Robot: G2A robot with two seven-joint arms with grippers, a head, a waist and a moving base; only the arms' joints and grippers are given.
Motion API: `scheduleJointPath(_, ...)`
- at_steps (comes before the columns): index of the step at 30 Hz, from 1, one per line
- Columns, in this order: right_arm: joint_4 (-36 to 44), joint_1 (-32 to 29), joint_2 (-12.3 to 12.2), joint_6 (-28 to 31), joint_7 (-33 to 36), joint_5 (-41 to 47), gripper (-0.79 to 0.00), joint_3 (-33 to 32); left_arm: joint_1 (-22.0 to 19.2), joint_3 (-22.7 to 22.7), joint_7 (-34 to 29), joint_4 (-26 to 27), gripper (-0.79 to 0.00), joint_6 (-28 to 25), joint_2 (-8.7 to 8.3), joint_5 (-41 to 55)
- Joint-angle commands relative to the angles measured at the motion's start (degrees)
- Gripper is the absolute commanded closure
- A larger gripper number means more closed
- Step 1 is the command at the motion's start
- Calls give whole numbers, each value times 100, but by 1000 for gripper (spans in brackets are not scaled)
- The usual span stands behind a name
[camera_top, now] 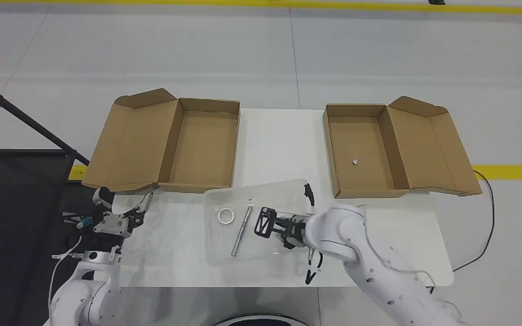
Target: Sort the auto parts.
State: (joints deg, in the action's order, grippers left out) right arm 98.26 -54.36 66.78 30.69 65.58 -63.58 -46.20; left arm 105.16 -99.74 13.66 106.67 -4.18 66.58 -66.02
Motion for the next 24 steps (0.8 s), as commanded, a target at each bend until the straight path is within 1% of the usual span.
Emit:
scheduleJointPath(1,-31,21,8,-25,-11,-1,-40,18,0,0,0,0,-785,0,0,0)
scheduleJointPath(2,-46,31,10,-30,-19,3,0,18,0,0,0,0,-785,0,0,0)
scheduleJointPath(5,17,54,-1,-56,-58,26,0,-63,0,0,0,0,-785,0,0,0)
scheduleJointPath(8,237,63,-51,-101,-162,76,0,-364,0,0,0,0,-785,0,0,0)
scheduleJointPath(10,457,51,-110,-173,-237,84,0,-711,0,0,0,0,-785,0,0,0)
scheduleJointPath(13,781,-4,-220,-445,-313,-60,0,-1424,0,0,0,0,-785,0,0,0)
scheduleJointPath(16,863,-53,-309,-710,-562,-4,0,-2201,0,0,0,0,-785,0,0,0)
scheduleJointPath(17,780,-39,-331,-775,-603,-54,0,-2387,0,0,0,0,-785,0,0,0)
scheduleJointPath(19,477,37,-351,-915,-626,-217,0,-2555,0,0,0,0,-785,0,0,0)
scheduleJointPath(21,-6,210,-343,-1054,-632,-432,0,-2523,0,0,0,0,-785,0,0,0)
scheduleJointPath(24,-825,536,-297,-1312,-551,-749,0,-2296,0,0,0,0,-785,0,0,0)
